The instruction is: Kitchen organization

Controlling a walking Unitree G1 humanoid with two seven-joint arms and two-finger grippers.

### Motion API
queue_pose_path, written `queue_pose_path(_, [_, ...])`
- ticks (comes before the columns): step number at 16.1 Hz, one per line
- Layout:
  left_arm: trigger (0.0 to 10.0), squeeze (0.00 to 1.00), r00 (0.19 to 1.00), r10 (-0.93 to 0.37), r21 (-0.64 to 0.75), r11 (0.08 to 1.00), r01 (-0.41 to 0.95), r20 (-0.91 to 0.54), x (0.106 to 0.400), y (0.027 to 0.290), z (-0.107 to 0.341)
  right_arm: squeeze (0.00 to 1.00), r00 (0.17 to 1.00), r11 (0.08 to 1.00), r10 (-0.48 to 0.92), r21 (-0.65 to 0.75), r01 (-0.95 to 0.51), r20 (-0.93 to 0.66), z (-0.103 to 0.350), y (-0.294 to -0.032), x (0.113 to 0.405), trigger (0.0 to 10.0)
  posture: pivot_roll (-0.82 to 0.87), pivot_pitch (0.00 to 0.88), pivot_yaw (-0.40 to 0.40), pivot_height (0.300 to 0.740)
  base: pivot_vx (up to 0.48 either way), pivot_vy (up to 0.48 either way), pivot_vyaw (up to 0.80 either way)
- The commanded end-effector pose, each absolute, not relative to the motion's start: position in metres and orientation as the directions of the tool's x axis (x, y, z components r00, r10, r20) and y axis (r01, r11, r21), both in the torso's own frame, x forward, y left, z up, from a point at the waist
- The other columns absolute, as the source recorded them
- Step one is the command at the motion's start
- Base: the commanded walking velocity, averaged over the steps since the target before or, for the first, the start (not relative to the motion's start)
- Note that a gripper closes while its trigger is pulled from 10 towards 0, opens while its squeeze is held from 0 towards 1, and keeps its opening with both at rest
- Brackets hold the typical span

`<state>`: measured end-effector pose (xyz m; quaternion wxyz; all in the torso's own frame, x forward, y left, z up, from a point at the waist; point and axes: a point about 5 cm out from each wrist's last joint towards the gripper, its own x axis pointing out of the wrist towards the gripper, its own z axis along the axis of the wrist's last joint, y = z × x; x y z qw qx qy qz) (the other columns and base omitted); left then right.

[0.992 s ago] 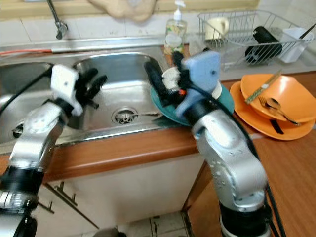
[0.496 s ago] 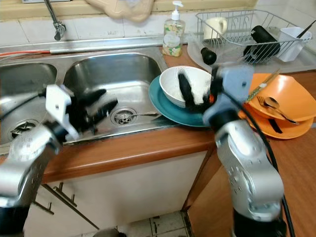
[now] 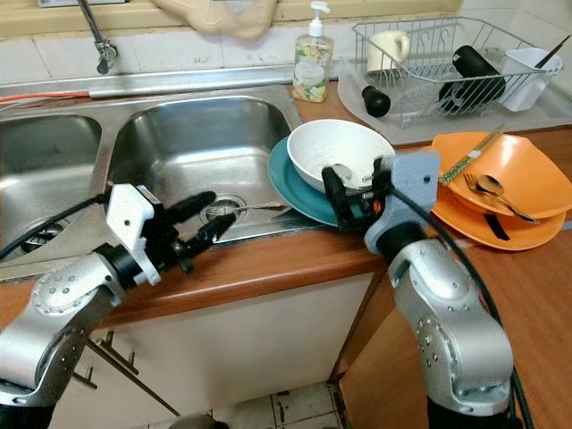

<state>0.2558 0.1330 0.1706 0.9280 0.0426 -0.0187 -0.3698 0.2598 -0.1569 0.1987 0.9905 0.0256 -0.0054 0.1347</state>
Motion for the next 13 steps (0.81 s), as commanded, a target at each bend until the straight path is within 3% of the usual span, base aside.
queue_pose_path(1, [10.0, 0.0, 0.725, -0.689, 0.109, 0.72, 0.685, -0.008, 0.2532, 0.1321, 0.1722, 0.0, 0.967, 0.965, 0.256, 0.056, -0.256, 0.004, 0.1948, -0.157, 0.2606, 0.0, -0.02, 0.0, 0.039, 0.74, 0.0, 0.0, 0.0])
queue_pose_path(13, [10.0, 0.0, 0.73, -0.683, 0.105, 0.725, 0.681, -0.016, 0.2524, 0.1285, 0.1731, 0.0, 0.982, 0.979, 0.189, 0.08, -0.189, 0.009, 0.1862, -0.1619, 0.2666, 0.0, -0.02, 0.0, 0.035, 0.74, 0.0, 0.0, 0.0])
